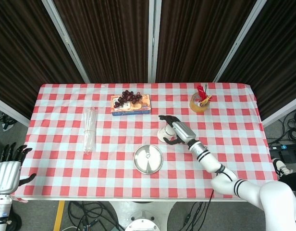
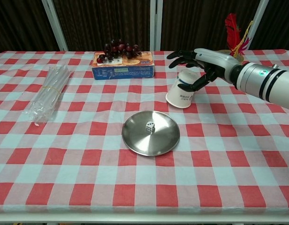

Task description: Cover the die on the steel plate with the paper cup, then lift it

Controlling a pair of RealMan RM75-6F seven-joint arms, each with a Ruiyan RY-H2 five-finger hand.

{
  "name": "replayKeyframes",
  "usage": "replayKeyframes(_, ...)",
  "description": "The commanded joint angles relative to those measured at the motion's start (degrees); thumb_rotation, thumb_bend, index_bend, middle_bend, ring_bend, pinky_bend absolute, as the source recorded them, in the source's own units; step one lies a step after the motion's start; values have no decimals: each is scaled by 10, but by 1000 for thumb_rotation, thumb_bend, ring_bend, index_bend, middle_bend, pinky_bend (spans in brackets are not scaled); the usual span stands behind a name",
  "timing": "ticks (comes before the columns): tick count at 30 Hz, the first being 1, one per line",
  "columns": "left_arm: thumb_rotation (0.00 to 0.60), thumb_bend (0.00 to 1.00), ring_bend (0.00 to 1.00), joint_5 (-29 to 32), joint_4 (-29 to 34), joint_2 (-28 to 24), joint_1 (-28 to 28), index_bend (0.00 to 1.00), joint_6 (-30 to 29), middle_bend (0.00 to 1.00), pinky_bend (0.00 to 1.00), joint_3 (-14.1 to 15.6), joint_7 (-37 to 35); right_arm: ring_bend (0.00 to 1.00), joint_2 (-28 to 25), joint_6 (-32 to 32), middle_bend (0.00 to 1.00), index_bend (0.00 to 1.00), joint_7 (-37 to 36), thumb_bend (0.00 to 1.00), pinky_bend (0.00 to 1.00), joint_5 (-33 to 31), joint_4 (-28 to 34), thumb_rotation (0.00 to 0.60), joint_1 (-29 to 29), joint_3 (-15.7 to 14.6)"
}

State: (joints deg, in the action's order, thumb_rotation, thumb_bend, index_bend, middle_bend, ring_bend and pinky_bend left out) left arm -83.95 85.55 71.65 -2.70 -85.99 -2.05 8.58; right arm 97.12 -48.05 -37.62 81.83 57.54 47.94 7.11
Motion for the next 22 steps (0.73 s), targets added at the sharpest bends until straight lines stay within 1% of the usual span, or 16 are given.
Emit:
replayKeyframes(1,600,0,22,0,-1,0,-1,218,1,164,17,-1,-2,0,-34,-41,40,0,24,285,0,10,37,600,-22,-4)
replayKeyframes(3,600,0,22,-1,-4,0,-3,218,2,164,17,-1,-5,0,-67,-86,37,0,50,286,0,18,76,600,-46,-7)
replayKeyframes(5,600,0,22,-1,-8,2,-4,218,2,164,18,-2,-8,0,-108,-141,49,0,96,285,0,28,118,600,-79,-13)
replayKeyframes(9,600,0,22,-2,-15,6,-7,218,6,164,17,-4,-14,0,-186,-237,90,0,187,286,0,31,191,600,-155,-33)
replayKeyframes(11,600,0,22,-1,-18,8,-10,218,11,164,17,-4,-16,0,-226,-274,117,0,209,288,0,22,224,600,-198,-47)
replayKeyframes(14,600,0,21,0,-19,10,-14,218,15,164,18,-5,-14,0,-275,-312,133,12,219,288,0,8,261,600,-256,-72)
replayKeyframes(17,600,0,21,0,-17,11,-17,218,17,164,17,-6,-9,0,-308,-350,137,48,239,290,0,-2,283,600,-308,-92)
replayKeyframes(20,600,0,22,1,-12,11,-21,218,20,165,17,-8,-2,0,-324,-384,137,69,257,294,0,-4,300,600,-349,-104)
replayKeyframes(22,600,0,21,0,-9,12,-22,218,21,164,18,-8,2,0,-328,-399,137,73,262,294,0,2,308,600,-365,-109)
